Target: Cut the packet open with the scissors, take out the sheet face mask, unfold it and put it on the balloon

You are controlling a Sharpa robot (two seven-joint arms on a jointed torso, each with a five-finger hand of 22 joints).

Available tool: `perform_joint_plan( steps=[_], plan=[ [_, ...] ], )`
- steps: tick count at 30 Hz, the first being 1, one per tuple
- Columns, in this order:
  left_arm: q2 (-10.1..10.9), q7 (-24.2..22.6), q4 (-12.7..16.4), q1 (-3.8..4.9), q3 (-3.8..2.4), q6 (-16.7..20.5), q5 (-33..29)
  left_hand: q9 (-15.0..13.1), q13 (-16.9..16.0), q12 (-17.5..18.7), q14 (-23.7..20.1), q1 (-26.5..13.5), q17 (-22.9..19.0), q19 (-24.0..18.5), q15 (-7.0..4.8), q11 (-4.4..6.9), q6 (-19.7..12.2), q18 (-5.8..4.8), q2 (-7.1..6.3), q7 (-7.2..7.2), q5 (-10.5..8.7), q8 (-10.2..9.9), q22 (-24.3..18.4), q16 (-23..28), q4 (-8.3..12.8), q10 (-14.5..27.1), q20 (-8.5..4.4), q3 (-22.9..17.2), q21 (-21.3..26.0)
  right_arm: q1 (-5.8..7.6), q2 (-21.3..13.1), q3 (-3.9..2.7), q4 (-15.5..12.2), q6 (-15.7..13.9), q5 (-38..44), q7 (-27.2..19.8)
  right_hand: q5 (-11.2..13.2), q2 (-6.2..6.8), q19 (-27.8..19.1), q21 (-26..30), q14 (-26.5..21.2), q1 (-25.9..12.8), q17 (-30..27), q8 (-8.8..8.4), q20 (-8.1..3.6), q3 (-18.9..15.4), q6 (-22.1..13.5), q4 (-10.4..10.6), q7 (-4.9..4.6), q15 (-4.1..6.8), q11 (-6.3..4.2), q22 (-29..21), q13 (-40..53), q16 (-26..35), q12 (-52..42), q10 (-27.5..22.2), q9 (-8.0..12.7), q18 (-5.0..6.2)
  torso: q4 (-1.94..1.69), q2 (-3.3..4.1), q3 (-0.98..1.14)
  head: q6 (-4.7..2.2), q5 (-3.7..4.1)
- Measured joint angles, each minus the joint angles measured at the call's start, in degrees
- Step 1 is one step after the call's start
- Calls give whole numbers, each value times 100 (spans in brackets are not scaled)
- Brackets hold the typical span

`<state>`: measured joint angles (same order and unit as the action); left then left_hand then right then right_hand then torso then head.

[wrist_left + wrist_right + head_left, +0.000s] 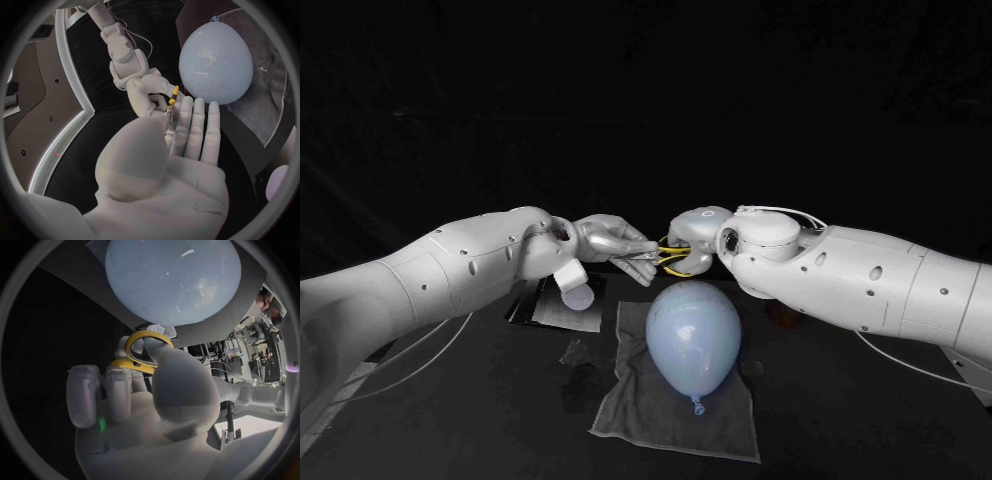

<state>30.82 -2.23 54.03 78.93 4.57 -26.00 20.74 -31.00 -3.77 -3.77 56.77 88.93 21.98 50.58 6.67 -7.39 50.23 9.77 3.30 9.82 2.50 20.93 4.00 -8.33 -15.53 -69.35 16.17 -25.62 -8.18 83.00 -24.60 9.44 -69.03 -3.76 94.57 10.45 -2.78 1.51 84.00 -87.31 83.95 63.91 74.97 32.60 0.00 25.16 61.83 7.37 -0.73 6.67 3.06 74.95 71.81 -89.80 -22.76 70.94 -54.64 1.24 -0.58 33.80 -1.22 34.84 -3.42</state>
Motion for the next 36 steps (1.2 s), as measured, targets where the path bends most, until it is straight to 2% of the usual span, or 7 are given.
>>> perform_joint_plan(
  steps=[4, 8, 11, 17, 18, 25, 36],
  plan=[
    [-15, 7, -11, 0, 0, 282, -132, -58, 16, 0, -129, -131, 3, -103, 74, -112, -192, -1, -338, 132, 1, -123, -14, 69, 124, 298, 41, -141, 70, 0, -12, -3, -15, -47, 275, 35, 0, -62, 0, 0, 0, -61, -8, 17, 0, -72, -19, 72, 19, 0, -20, 0, 96, 0, -4, 20, -124, 0, 3, -1, 0, 6, -4],
    [-4, 13, -54, 0, 0, 554, -302, 75, 13, 0, -223, -525, 8, -208, 162, -231, -369, -3, -812, 207, 16, -322, -21, 102, -100, 585, 41, 233, 137, 2, -36, -5, -36, -133, 417, 44, 0, -122, 0, 0, 0, -119, -7, 21, 0, -160, -29, 160, 29, 0, -22, -1, 171, 0, -65, 22, -234, 0, 4, -1, 2, 10, -6],
    [51, 24, -95, 0, 0, 743, -421, 152, 2, 0, -254, -869, 21, -210, 178, -274, -420, -4, -970, 195, 16, -424, -21, 102, -122, 684, 45, 497, 143, 3, -61, -5, -42, -228, 488, 45, 0, -162, 0, 0, 0, -159, -7, 21, 0, -199, -51, 199, 51, 0, -42, -2, 174, 0, -72, 42, -280, -1, 3, -1, 2, 10, 1],
    [228, 45, -161, 0, 4, 1003, -604, 220, -15, -22, -293, -1205, 37, -228, 194, -264, -420, -5, -1040, 196, 16, -500, -15, 103, -123, 713, 62, 815, 161, 3, -147, -5, -1, -469, 520, 43, 0, -328, -1, 1, 0, -325, -6, 23, 1, -191, -58, 207, 58, 0, -95, -5, 210, 5, -361, 95, -299, 0, 4, -3, 2, 6, 7],
    [270, 48, -162, 0, 5, 1042, -625, 220, -15, -22, -294, -1205, 37, -228, 194, -264, -420, -6, -1040, 196, 16, -500, -15, 102, -122, 713, 62, 816, 161, 5, -168, -5, 7, -515, 510, 39, 0, -363, -1, 1, 0, -360, -6, 67, 1, 4, -58, 411, 58, 0, -102, -5, 251, 5, -536, 103, -310, 0, 4, -3, 2, 5, 7],
    [781, 56, -74, 0, 10, 1370, -784, 237, -26, -61, -288, -1235, 68, -206, 189, -264, -355, -7, -1010, 216, 16, -500, 5, 63, -107, 712, 40, 863, 161, 41, -470, -5, -71, -924, 133, -102, 0, -363, -2, 1, 0, -360, -2, 2, 1, -26, -79, 450, 79, -1, -122, -3, 325, 18, -537, 124, -357, 0, 14, -1, 5, 1, 2],
    [1461, -209, 133, -17, 54, 2053, -1622, 308, -55, -173, -33, -960, 147, 75, -2, -50, 8, -9, -993, 62, 16, -500, 41, -98, -106, 451, -11, 974, -3, 74, -1491, -10, -720, -1334, -2382, -979, 0, -306, -3, 72, -1, -303, -2, -139, 2, -24, -174, 451, 65, -2, -122, 0, 325, 0, -583, 125, -403, 0, 15, -5, 13, -32, -2]
  ],
)
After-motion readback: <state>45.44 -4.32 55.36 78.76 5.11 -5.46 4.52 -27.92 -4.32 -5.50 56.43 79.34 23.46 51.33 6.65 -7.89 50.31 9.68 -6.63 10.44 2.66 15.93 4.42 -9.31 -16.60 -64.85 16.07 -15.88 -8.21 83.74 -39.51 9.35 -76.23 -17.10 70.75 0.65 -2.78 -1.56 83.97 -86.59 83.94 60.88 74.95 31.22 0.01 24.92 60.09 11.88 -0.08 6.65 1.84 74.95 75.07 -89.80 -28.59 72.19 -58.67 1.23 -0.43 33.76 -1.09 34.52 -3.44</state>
